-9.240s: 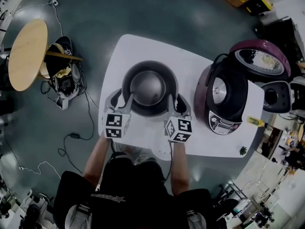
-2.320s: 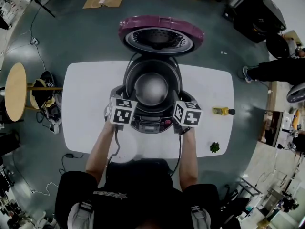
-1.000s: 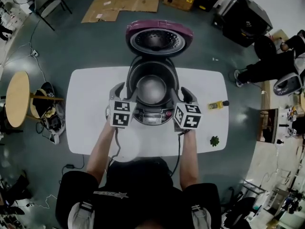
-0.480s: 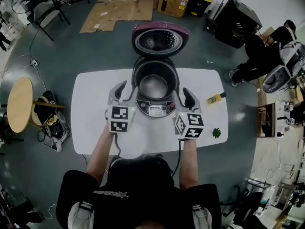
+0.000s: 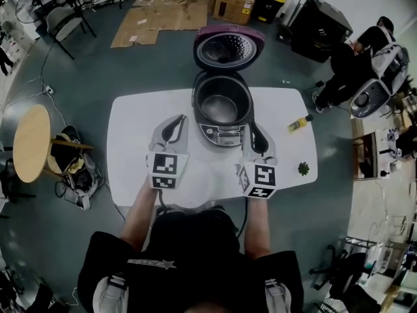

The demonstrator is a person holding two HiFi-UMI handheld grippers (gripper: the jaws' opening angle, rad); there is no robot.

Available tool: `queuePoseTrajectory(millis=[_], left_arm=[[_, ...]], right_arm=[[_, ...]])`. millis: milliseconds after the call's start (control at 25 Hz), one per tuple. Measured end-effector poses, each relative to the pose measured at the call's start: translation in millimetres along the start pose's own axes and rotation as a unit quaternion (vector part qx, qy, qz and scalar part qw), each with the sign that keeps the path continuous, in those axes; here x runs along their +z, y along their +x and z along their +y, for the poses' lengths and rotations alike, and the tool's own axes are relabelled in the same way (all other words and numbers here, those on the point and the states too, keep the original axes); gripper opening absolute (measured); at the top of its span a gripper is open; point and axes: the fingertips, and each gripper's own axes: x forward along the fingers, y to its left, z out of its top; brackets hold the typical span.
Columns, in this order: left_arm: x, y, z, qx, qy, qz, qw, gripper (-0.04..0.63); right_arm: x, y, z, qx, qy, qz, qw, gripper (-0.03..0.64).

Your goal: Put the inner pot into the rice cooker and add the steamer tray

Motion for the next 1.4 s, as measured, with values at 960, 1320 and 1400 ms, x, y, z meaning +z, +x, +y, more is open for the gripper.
queuePoseTrajectory(millis=[960,1320,1400], left_arm=[[-47.4,-70.2,8.7,-0.082,-0.004,0.007,0.9966,0.011],[-86.8,-76.8,2.5,-0.061,-0.02,0.055,0.9965,0.012],[-97.2,-82.0,0.2,-0.051,-0.026,0.067,0.9961,0.011]], right_arm=[[-33.4,-79.3,81.3,-0.063,0.007,0.022,0.998,0.006],[-65.8,-77.7,83.8,-0.027,0.014,0.059,0.998,0.006],[-75.3,-77.6,84.0,-0.015,0.018,0.068,0.997,0.006]])
